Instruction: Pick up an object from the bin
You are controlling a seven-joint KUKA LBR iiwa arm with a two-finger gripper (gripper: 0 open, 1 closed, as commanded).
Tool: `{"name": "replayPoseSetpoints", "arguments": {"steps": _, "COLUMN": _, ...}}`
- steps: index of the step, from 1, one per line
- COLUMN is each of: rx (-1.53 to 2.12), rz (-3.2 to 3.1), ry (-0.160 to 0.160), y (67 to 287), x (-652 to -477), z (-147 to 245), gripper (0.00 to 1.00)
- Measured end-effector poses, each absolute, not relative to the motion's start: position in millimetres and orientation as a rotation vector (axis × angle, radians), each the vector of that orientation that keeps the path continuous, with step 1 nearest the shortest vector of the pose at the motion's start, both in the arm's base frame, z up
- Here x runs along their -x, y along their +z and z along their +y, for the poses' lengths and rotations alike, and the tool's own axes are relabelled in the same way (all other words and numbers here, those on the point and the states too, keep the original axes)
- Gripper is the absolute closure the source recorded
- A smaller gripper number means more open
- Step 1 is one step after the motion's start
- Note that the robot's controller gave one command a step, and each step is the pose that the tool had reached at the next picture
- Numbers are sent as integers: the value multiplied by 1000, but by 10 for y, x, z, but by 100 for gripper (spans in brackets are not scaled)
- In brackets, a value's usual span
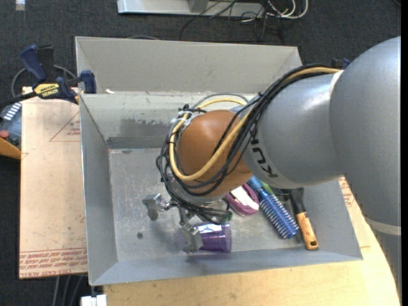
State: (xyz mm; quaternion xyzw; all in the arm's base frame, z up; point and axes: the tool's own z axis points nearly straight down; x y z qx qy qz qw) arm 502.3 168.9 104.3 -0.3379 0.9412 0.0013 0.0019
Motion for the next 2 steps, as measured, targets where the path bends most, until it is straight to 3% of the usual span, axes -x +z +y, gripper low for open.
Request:
{"name": "replayPoseSetpoints", "arguments": {"steps": 1, "rx": 428, "rz": 3117, "ry": 3, "y": 997, "x": -4972, "z": 1262, "gripper": 0}}
{"name": "replayPoseSetpoints", "arguments": {"steps": 2, "rx": 1058, "rz": 2959, "ry": 4, "y": 856, "x": -4985, "z": 968, "gripper": 0}}
